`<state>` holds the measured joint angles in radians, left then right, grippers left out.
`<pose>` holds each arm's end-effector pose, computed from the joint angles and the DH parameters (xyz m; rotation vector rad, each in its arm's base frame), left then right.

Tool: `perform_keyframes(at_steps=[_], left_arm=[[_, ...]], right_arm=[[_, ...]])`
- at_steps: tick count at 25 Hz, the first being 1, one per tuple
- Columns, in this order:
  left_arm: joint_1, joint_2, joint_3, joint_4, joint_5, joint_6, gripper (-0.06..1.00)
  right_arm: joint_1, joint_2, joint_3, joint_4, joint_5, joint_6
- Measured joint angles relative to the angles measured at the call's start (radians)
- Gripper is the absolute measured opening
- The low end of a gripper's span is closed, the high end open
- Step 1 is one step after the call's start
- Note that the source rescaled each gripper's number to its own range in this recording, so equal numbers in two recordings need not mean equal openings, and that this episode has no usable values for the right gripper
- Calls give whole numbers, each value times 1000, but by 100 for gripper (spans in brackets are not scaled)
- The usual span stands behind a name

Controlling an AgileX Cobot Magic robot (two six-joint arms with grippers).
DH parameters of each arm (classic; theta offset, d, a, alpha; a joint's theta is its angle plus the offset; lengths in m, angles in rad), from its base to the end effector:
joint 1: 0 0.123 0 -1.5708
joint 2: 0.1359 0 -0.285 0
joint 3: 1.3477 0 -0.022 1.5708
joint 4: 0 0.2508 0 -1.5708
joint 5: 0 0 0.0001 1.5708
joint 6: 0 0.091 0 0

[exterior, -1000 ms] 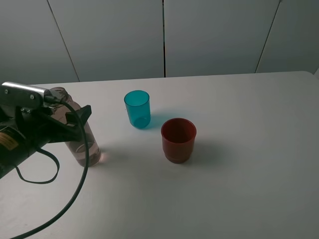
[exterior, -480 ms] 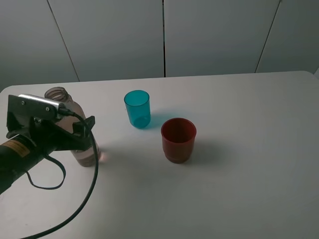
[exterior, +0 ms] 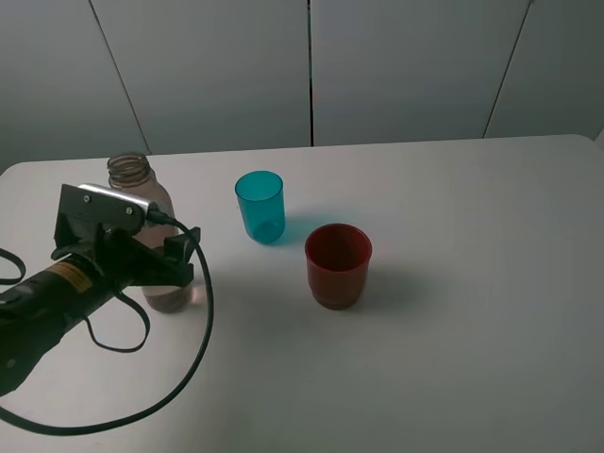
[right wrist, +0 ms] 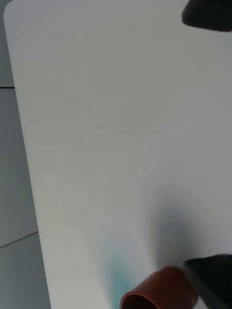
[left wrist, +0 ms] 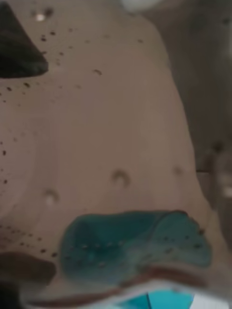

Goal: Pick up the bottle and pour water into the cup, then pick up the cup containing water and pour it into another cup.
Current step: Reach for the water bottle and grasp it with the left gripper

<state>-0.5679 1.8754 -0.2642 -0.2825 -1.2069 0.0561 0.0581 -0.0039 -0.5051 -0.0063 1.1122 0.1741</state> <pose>0.2136 -0.1082 0.1027 0.3132 1.8672 -0.1690 -0.0082 -0.0010 0.2746 0.1216 2.0860 0.1334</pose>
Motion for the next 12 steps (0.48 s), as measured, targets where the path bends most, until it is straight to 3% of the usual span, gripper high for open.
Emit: perform_keyframes(at_steps=[4,5,6,7,8,12], left_arm=[[0,0,-2,3,-2,0,94],[0,0,-2,3,-2,0,85],[0,0,-2,3,-2,0,67],[0,0,-2,0,-2,-2,29],[0,0,-2,-1,-4,-2,0],[0,0,-2,-3,-4,-4,2]], right_arm=[[0,0,0,0,0,0],[0,0,0,0,0,0],[0,0,0,0,0,0],[0,0,0,0,0,0],[0,0,0,0,0,0],[0,0,0,0,0,0]])
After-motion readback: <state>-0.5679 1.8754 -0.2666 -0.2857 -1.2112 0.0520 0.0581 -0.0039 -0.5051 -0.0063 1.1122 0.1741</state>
